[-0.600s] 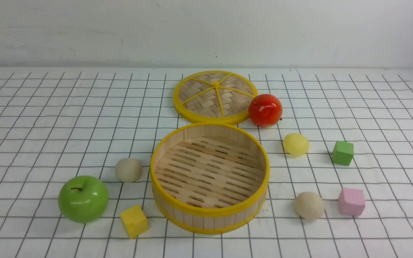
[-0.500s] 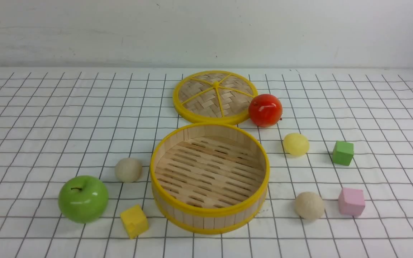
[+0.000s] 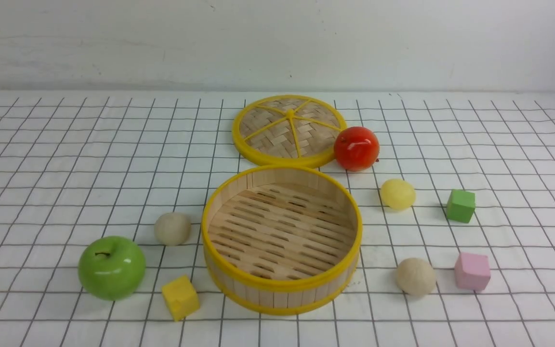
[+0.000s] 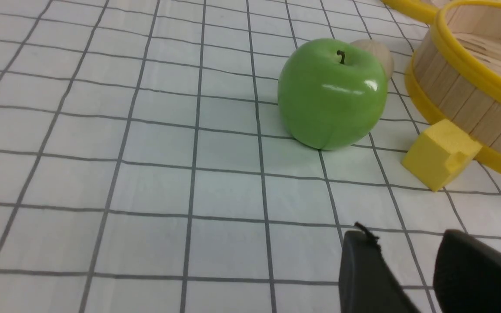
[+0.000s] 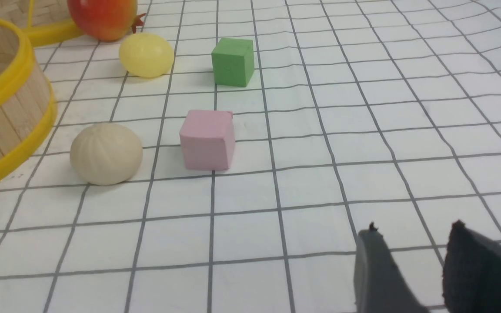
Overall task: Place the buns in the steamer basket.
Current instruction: Use the left arm to grab a steamed stuffed bun, then use the left arm to put the steamed stuffed bun into the steamer, then use the right arm to grab a steamed stuffed bun
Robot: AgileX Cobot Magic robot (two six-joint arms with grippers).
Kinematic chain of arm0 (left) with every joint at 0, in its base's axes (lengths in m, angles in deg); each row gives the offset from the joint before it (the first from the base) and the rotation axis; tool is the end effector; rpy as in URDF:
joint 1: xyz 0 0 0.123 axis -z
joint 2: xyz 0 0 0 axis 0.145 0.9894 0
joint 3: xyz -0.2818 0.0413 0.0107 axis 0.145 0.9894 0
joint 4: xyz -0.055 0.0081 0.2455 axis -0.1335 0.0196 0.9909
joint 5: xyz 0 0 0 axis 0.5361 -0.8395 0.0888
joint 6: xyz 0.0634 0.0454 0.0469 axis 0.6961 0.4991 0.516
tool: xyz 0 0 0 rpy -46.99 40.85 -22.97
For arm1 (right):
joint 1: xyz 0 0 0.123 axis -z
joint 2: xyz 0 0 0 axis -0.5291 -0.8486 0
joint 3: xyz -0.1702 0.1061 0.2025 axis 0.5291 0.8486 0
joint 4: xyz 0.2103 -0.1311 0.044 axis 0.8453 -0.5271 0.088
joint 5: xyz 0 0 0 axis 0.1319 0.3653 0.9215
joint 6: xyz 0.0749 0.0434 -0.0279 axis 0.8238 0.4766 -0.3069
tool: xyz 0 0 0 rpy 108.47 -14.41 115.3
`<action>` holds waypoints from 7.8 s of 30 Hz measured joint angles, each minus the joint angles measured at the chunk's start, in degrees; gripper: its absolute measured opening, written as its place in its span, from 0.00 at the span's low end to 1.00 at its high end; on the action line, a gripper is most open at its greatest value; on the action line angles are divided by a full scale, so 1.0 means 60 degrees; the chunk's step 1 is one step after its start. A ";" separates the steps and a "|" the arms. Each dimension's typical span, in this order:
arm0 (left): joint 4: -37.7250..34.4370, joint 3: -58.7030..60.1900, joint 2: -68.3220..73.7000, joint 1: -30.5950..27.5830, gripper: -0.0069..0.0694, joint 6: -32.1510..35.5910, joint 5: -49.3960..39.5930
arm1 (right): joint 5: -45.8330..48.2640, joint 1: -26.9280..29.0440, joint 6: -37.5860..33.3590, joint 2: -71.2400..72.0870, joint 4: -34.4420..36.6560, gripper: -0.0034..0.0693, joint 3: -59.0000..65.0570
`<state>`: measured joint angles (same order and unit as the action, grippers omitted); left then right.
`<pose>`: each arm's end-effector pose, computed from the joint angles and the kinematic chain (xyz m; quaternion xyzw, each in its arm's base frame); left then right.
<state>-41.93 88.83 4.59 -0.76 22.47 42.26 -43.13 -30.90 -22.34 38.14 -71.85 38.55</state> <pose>0.0513 -0.0073 0.1690 -0.0333 0.8086 -0.1045 0.5780 0.0520 -0.0034 0.1733 0.0397 0.8052 0.0013 0.5916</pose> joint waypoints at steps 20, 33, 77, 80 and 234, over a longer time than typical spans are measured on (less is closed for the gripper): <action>-0.1767 0.0011 0.0000 0.0000 0.40 -0.0500 0.4836 | 0.0000 0.0000 0.0000 0.0000 0.0000 0.38 0.0000; -0.1573 -0.3525 0.2706 0.0000 0.40 -0.0489 0.5360 | 0.0000 0.0000 0.0000 0.0000 0.0000 0.38 0.0000; 0.0561 -1.4947 1.9298 0.1171 0.40 -0.1682 -0.4285 | 0.0000 0.0000 0.0000 0.0000 0.0000 0.38 0.0000; 0.0561 -1.4949 1.9563 0.1171 0.40 -0.1706 -0.4265 | 0.0000 0.0000 0.0000 0.0000 0.0000 0.38 0.0000; 0.0623 -0.0001 -0.0007 -0.0366 0.09 -0.0609 0.0079 | 0.0000 0.0008 0.0000 0.0000 0.0000 0.38 0.0000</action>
<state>-38.19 88.82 4.55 -2.96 18.82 42.73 -43.13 -30.85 -22.34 38.14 -71.85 38.55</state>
